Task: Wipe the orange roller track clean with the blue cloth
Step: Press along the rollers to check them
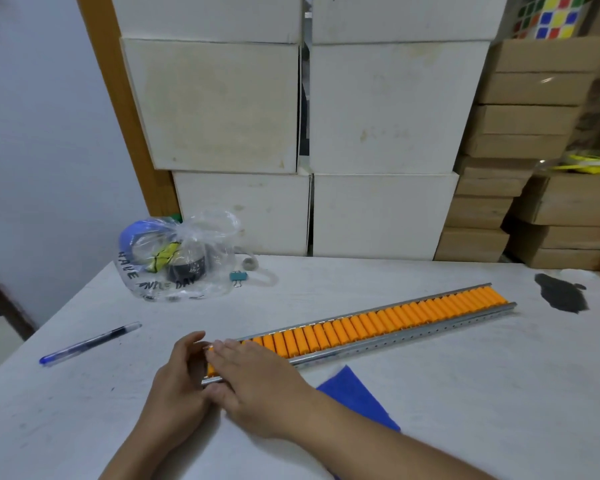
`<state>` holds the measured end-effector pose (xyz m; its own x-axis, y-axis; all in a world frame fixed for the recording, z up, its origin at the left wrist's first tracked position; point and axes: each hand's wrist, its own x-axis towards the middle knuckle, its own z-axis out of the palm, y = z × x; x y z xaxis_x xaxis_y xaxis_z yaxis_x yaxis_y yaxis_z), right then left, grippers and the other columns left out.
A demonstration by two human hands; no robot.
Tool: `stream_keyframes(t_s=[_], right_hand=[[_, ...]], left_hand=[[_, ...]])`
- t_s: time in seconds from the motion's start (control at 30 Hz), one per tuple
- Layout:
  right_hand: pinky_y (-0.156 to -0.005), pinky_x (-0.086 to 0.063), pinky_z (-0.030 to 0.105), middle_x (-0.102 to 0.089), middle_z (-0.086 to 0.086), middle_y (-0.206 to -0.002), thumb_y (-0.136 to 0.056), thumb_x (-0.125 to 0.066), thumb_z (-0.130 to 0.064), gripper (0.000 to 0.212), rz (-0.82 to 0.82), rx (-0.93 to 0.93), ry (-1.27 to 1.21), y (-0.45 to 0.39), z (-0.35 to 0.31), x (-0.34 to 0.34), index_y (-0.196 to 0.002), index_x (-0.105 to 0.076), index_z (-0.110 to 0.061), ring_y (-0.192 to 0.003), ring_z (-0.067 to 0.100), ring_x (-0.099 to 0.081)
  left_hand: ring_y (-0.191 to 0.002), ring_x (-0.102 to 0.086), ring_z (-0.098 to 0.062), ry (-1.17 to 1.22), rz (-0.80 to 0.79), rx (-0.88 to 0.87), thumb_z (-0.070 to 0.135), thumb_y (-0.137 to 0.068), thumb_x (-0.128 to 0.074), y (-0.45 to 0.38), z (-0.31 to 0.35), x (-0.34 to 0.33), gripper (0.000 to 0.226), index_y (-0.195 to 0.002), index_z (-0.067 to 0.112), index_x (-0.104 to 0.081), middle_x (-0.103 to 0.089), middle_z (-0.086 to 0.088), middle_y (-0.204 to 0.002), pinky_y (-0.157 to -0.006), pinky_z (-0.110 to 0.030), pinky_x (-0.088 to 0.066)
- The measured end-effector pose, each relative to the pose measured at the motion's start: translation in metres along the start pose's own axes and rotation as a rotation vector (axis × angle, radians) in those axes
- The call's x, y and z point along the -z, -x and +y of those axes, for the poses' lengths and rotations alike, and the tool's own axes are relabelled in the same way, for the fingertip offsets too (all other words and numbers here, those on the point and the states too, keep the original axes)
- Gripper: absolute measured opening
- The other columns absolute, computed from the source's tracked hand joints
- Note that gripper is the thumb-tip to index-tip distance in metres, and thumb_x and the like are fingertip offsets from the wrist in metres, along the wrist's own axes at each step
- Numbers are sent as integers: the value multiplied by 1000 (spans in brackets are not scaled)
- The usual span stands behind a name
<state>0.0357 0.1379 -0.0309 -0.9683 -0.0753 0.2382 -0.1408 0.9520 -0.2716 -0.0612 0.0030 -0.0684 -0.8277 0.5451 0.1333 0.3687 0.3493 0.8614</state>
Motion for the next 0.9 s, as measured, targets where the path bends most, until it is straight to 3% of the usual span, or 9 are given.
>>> stream_keyframes(t_s=[0.1,0.2,0.3,0.4,0.63,0.7,0.8,0.9], right_hand=[[-115,-10,34,-28,5,-153,-99,-35,-38,51,30,-34,23,16,19,7,-143,-32,-13,-141,18,-19],[-116,-8,29,-29,-1,-153,-99,-33,-38,49,52,-99,4,35,39,21,-143,-33,-17,-141,12,-19],[-111,0,21,-24,-7,-154,-97,-21,-52,58,33,-186,27,58,63,32,-147,-26,-22,-141,5,-15],[-115,-7,25,-22,-11,-154,-82,-2,-65,78,41,-309,55,82,91,43,-147,-24,-27,-140,3,-15],[-114,-13,27,-24,-14,-150,-79,5,-74,86,121,-557,159,140,162,67,-146,-24,-29,-139,5,-19],[-113,-14,28,-22,-14,-148,-81,1,-74,86,157,-616,177,152,179,75,-146,-26,-25,-139,8,-20],[-112,-18,31,-33,0,-150,-94,-30,-52,61,233,-704,178,168,209,84,-142,-37,-14,-139,16,-25],[-103,-33,40,-51,12,-135,-95,-33,-47,51,284,-853,178,178,237,98,-126,-51,-9,-127,27,-41]], left_hand=[[-102,-59,-6,-7,7,0,36,-45,-84,0,2,-2,88,-121,35,-41,-58,18,-111,-87,-33,-45],[-104,-59,-9,-34,21,-11,31,-44,-83,1,2,-1,89,-123,33,-42,-57,19,-111,-90,-37,-46],[-105,-59,-14,-55,16,-8,21,-50,-87,1,1,-1,88,-126,27,-43,-60,13,-111,-92,-37,-45],[-105,-58,-17,-74,21,-1,17,-53,-88,0,2,-1,86,-127,26,-45,-62,6,-110,-92,-37,-45],[-103,-59,-17,-93,21,-14,18,-53,-88,0,2,-1,81,-122,30,-48,-63,8,-106,-90,-37,-44],[-102,-59,-17,-91,23,-19,17,-53,-88,1,3,-1,81,-120,32,-47,-63,9,-105,-89,-36,-44],[-101,-59,-16,-90,22,-25,18,-53,-89,1,3,-1,80,-118,35,-46,-63,10,-104,-88,-35,-44],[-100,-59,-15,-92,16,-26,19,-53,-89,1,4,0,78,-117,35,-47,-63,11,-103,-87,-34,-44]])
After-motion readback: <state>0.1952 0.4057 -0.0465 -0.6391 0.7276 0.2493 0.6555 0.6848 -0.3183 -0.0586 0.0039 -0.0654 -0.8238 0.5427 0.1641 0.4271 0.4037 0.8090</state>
